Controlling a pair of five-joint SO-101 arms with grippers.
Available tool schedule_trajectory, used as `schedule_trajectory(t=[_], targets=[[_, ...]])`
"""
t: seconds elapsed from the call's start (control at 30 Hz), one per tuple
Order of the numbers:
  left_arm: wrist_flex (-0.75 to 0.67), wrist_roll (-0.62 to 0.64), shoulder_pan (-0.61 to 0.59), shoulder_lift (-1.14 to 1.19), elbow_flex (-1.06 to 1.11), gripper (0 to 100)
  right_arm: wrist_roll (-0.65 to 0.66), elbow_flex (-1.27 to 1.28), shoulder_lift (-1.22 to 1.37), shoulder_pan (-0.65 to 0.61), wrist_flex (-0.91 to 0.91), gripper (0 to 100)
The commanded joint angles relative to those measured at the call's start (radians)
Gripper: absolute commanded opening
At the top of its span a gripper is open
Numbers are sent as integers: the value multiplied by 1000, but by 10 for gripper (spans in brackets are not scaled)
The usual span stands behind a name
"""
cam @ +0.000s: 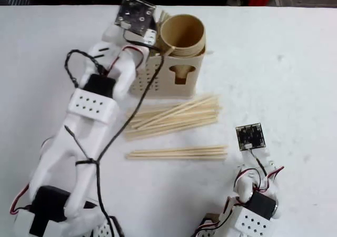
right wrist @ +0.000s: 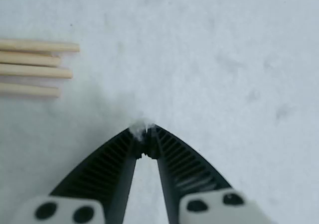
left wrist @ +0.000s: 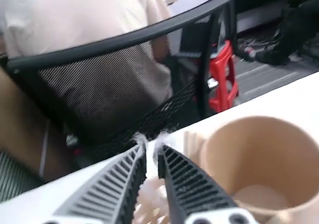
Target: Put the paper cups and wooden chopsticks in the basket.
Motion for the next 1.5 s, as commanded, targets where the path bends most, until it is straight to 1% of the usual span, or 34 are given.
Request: schedule_trajectory(t=[0.0,0.07,0.13,0.2,0.27,0.37,0.43,0.5,0.6,0.67,0.77,0.83,0.87,0.93,1.03,1.1,1.17,1.3,1.47], targets=[[58,11,-79,-51,-52,68,0,8,-8,4,-12,18],[120,11,-124,-76,-52,68,0,8,-8,4,-12,18],[213,11,-173,-120,-52,68,0,8,-8,4,-12,18],[348,11,-214,-186,-52,68,0,8,-8,4,-12,18],[512,9,-243,-268,-41,68,0,8,-8,4,-12,18],[761,3,-246,-371,-11,68,0,8,-8,4,-12,18],[841,-2,-243,-420,57,68,0,8,-8,4,-12,18],[853,-60,-220,-446,149,68,0,8,-8,-4,-12,18],[862,-213,-127,-455,292,68,0,8,-7,-30,-10,18],[867,-296,-58,-449,368,71,0,8,-7,-33,-10,18],[861,-473,65,-453,460,68,0,8,-7,-30,-10,18],[858,-549,151,-447,502,66,0,8,-7,-31,-10,18],[842,-555,197,-446,522,54,0,8,-7,-30,-10,18],[784,-522,269,-444,557,19,0,8,-7,-28,-10,18],[723,-425,320,-404,559,56,0,8,-7,-28,-10,18],[712,-399,332,-320,520,91,0,8,-7,-28,-10,18],[710,-400,351,-193,471,105,0,8,-7,-28,-10,18],[681,-408,367,59,362,72,0,8,-7,-28,-10,18],[646,-431,367,225,298,64,0,8,-7,-28,-10,18]])
